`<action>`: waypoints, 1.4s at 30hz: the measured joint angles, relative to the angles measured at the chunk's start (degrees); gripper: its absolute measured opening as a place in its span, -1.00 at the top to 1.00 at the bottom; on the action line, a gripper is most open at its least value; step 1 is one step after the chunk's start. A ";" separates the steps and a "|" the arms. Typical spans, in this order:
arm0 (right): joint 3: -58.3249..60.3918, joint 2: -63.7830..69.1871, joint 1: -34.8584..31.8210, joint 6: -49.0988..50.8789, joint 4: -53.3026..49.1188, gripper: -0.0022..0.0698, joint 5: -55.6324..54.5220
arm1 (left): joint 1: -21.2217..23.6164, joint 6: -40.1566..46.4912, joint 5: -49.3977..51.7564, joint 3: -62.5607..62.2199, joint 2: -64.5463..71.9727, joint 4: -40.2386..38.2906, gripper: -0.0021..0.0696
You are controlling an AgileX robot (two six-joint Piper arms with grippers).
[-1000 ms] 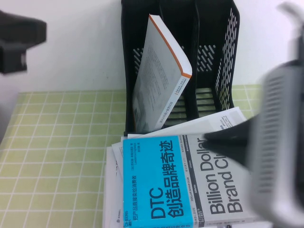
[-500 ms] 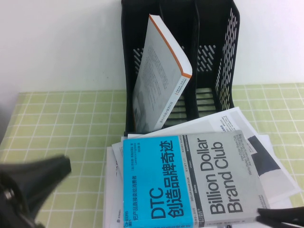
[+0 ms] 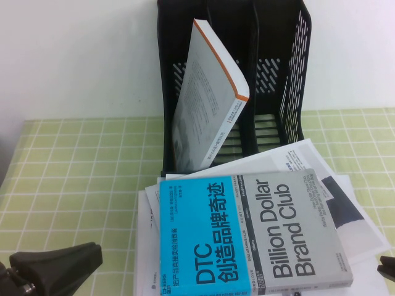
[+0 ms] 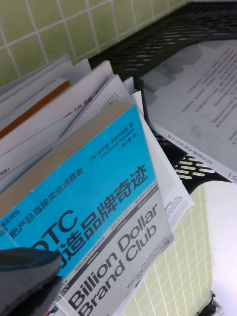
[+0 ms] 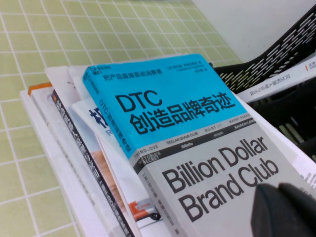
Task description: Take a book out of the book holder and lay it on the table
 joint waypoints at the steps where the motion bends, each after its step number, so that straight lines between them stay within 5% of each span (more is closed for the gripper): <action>1: 0.00 0.00 0.00 0.00 0.00 0.94 0.14 | 0.00 0.00 0.00 0.00 0.00 0.00 0.95; 13: 0.00 0.00 0.00 0.13 0.00 0.94 0.36 | 0.00 3.22 -5.87 0.00 -0.05 0.03 0.95; 21: 0.00 0.00 0.00 0.13 0.00 0.94 0.36 | 0.00 6.42 -12.75 4.56 -9.76 8.70 0.95; 32: 0.00 0.00 0.00 0.13 0.00 0.94 0.36 | 6.40 -31.25 -24.48 22.40 -28.58 44.35 0.95; 42: 0.00 0.00 0.00 0.13 0.00 0.94 0.40 | 6.91 -38.63 -14.28 24.59 -30.74 49.49 0.95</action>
